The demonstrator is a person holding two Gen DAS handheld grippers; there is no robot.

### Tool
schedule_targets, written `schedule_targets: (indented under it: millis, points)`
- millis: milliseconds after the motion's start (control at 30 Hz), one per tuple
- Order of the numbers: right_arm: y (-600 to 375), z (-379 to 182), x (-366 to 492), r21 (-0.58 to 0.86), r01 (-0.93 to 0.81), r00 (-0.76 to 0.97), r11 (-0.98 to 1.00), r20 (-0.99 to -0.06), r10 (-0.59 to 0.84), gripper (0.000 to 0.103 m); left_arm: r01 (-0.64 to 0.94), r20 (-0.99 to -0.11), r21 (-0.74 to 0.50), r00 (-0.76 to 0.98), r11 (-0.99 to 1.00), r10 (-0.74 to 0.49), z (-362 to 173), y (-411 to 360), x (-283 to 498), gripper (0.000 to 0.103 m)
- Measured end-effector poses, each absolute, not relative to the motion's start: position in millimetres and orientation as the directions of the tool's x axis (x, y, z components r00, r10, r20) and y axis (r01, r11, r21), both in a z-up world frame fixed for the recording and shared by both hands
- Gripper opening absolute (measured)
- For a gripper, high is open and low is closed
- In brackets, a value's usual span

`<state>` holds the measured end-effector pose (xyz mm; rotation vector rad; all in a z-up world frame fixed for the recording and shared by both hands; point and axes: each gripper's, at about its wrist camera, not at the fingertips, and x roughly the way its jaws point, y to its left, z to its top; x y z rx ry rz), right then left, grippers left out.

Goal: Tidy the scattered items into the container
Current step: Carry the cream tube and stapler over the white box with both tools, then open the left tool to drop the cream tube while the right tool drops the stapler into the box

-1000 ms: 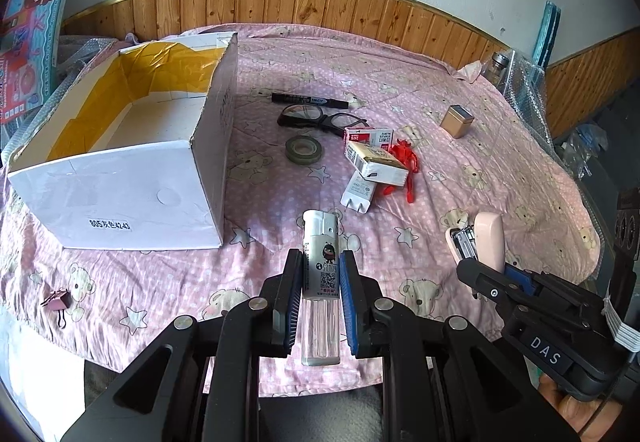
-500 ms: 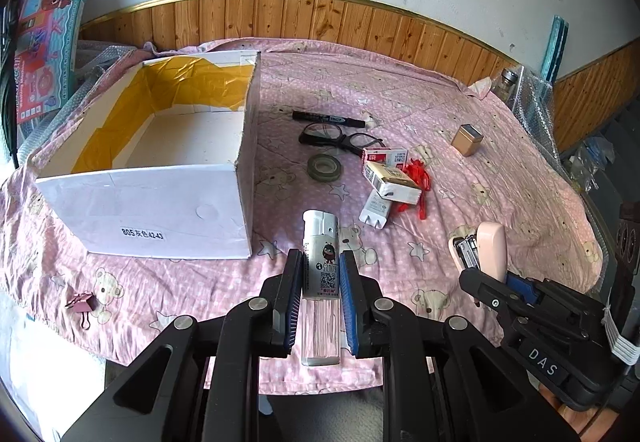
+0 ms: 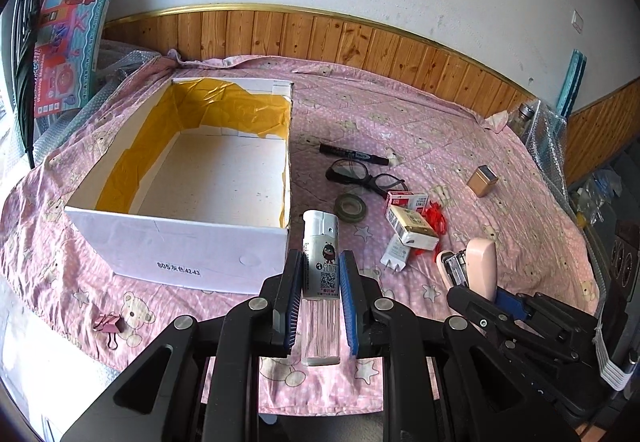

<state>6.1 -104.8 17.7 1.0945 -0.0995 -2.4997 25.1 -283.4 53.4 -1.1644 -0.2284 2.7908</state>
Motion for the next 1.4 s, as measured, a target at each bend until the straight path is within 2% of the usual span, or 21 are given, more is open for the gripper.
schedule_targets:
  millis: [800,1400]
  points:
    - [-161.3,51.2,-59.7,0.243,0.436,-0.572,-0.867,-0.669,-0.475,0.026,0.041,-0.692,-0.178,-0.716,-0.983,0.095,87.5,-328.1,-27.5,0.019]
    - [-199.4,72.9,-86.1,0.248,0.502,-0.556,-0.829,-0.642,-0.529,0.026,0.099,-0.694,-0.182,-0.718,-0.978,0.056,91.7,-359.3,-49.0,0.019]
